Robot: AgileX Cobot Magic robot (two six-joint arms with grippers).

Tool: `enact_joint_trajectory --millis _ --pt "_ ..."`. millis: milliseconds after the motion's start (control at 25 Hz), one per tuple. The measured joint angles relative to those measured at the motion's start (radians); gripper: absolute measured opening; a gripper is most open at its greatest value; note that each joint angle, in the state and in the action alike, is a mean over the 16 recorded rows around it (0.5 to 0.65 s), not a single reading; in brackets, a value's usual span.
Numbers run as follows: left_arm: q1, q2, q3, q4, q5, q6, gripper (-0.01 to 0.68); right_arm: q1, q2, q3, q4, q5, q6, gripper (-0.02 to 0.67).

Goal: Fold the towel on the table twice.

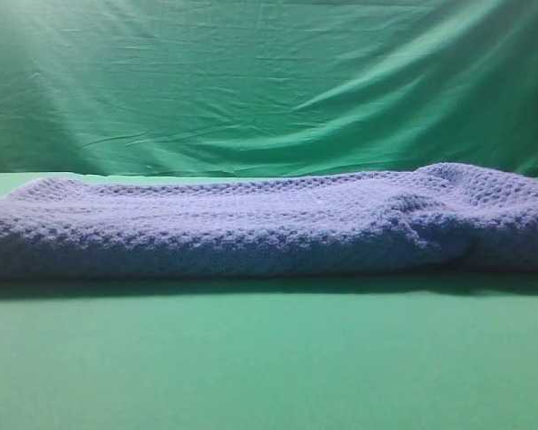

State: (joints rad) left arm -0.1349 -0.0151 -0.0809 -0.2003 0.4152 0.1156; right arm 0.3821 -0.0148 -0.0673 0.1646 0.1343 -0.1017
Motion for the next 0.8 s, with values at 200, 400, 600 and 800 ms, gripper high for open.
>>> enact_joint_trajectory --millis 200,400,600,800 --pt "0.000 0.000 0.026 0.001 -0.003 0.000 0.000 0.000 0.000 0.009 0.000 0.067 0.000 0.049" --pt "0.000 0.000 0.057 0.002 -0.020 0.000 0.000 0.000 0.000 0.037 -0.002 0.114 0.000 0.049" --pt "0.000 0.000 0.084 0.003 -0.039 0.000 0.000 0.000 0.000 0.066 -0.007 0.113 0.000 0.049" --pt "0.000 0.000 0.093 0.005 -0.058 0.000 0.000 0.000 0.000 0.089 -0.025 0.113 0.000 0.049"
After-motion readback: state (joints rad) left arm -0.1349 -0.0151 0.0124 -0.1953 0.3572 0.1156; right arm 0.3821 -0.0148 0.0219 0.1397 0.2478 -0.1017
